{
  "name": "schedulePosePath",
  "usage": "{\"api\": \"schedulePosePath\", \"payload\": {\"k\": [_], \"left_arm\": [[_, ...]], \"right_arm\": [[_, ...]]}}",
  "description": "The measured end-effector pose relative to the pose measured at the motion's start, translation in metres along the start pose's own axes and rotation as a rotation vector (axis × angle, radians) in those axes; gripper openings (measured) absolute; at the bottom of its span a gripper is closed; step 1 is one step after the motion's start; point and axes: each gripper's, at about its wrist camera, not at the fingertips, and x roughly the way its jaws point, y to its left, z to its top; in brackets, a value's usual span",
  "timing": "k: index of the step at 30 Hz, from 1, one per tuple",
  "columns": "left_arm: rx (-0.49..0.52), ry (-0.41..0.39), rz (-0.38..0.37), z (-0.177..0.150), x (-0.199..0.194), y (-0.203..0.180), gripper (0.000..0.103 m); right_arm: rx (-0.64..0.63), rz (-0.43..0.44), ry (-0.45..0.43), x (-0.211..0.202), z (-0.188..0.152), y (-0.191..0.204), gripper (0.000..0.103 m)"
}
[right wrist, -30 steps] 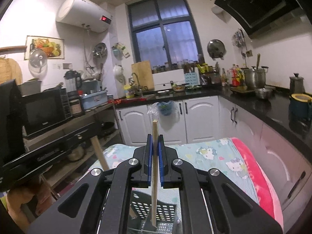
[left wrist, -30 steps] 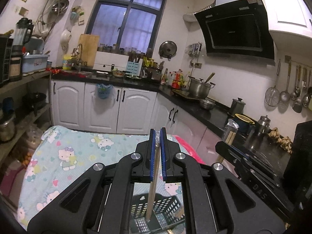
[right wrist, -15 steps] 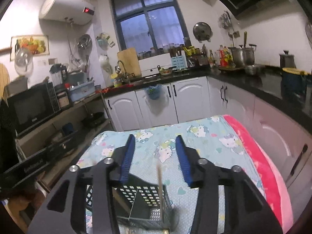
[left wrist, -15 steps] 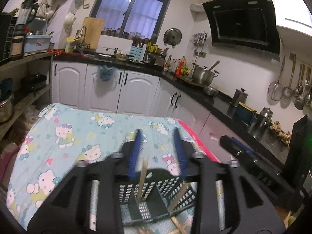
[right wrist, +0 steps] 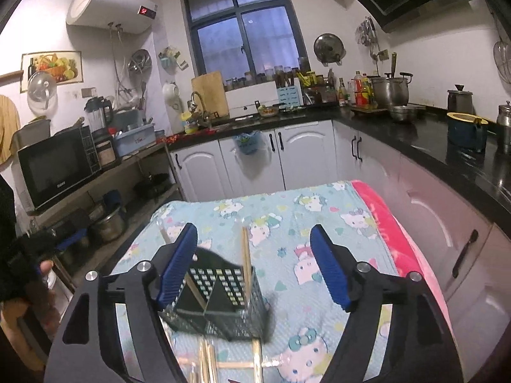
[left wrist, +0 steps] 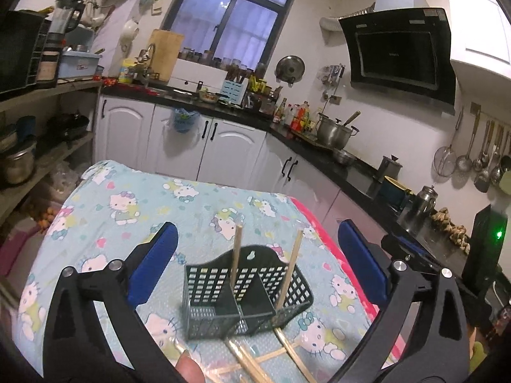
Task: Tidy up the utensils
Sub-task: 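Lower the chopsticks into the caddy slot and open the right gripper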
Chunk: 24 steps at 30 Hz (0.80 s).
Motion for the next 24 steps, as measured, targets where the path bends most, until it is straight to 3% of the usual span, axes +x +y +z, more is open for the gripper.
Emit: {"api": "schedulePosePath", "payload": {"k": [24], "left_arm": [[0.002, 0.085, 0.03, -0.056, -0.047, 0.004, 0.092]], "right_arm": [[-0.102, 0.035, 0.055, -0.059, -0.044, 0.02, 0.078]]}}
